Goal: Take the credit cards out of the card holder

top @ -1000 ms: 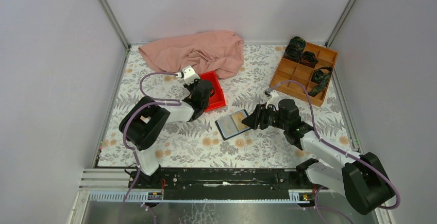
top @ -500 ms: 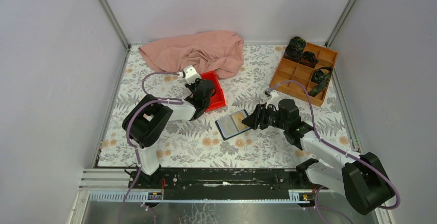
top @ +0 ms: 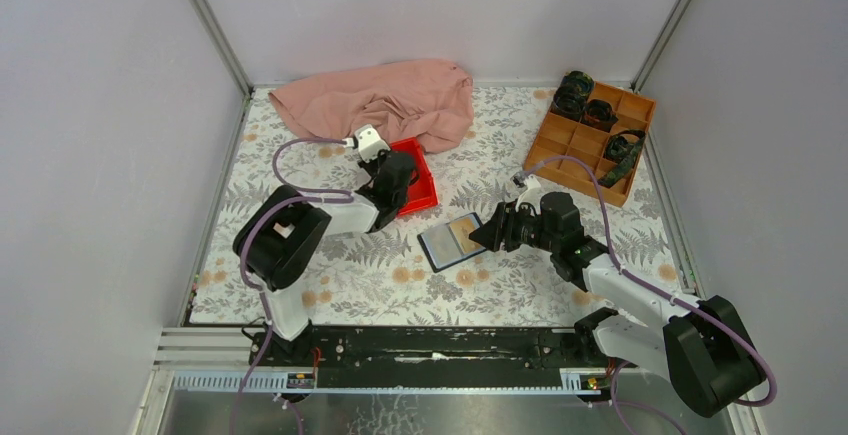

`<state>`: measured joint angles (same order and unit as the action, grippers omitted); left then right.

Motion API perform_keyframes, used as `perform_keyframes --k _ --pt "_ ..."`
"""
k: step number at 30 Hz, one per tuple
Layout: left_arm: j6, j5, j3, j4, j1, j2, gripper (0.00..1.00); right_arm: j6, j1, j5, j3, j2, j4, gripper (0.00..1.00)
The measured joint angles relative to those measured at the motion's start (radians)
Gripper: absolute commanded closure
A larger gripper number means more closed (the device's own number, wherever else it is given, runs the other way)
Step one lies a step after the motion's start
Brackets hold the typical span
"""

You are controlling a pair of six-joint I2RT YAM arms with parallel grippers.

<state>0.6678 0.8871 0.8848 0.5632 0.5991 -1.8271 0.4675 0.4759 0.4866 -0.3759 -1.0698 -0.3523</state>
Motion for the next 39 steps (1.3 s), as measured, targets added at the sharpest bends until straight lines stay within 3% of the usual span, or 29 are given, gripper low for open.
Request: perform_keyframes --k 11,14,16,18,20,25,27,29,31,32,33,34,35,37,39 --pt "-0.100 0.076 -0.018 0.008 0.072 0.171 0.72 -0.001 0.000 -0.016 0.000 0.000 0.004 0.46" --pt "-0.127 0.079 -0.043 -0.005 0.107 0.252 0.77 -0.009 0.000 -0.035 0.000 0.000 0.013 0.49" --pt "-0.130 0.045 -0.055 -0.052 0.130 0.327 0.88 -0.017 0.000 -0.051 -0.001 -0.005 0.027 0.64" --pt "-0.119 -0.019 -0.073 -0.082 0.153 0.397 1.00 -0.028 0.000 -0.063 -0.003 -0.023 0.034 0.97" --pt "-0.106 -0.118 -0.126 -0.089 0.183 0.475 1.00 -0.031 0.000 -0.082 -0.013 -0.048 0.052 1.00" --pt "-0.063 -0.337 -0.286 -0.091 0.282 0.543 1.00 -0.031 0.000 -0.156 -0.075 -0.130 0.122 0.99" --pt "-0.037 -0.364 -0.312 -0.113 0.359 0.496 1.00 -0.029 0.000 -0.193 -0.109 -0.172 0.142 0.85" --pt "-0.003 -0.367 -0.314 -0.140 0.441 0.435 1.00 -0.026 0.000 -0.233 -0.142 -0.214 0.154 0.61" --pt "0.036 -0.354 -0.307 -0.174 0.523 0.381 0.99 -0.028 0.000 -0.269 -0.179 -0.259 0.178 0.52" --pt "0.056 -0.345 -0.306 -0.188 0.558 0.362 0.94 -0.032 0.000 -0.288 -0.198 -0.281 0.190 0.50" --pt "0.082 -0.331 -0.305 -0.206 0.595 0.348 0.77 -0.032 0.000 -0.297 -0.212 -0.299 0.196 0.49" --pt "0.101 -0.325 -0.305 -0.218 0.617 0.343 0.49 -0.034 0.000 -0.309 -0.226 -0.319 0.204 0.50" --pt "0.124 -0.318 -0.306 -0.229 0.634 0.341 0.30 -0.034 0.000 -0.315 -0.237 -0.337 0.206 0.50" --pt "0.185 -0.297 -0.313 -0.233 0.642 0.346 0.17 -0.035 0.000 -0.328 -0.252 -0.369 0.210 0.53" --pt "0.234 -0.289 -0.343 -0.220 0.631 0.369 0.14 -0.034 0.000 -0.333 -0.255 -0.389 0.213 0.59"
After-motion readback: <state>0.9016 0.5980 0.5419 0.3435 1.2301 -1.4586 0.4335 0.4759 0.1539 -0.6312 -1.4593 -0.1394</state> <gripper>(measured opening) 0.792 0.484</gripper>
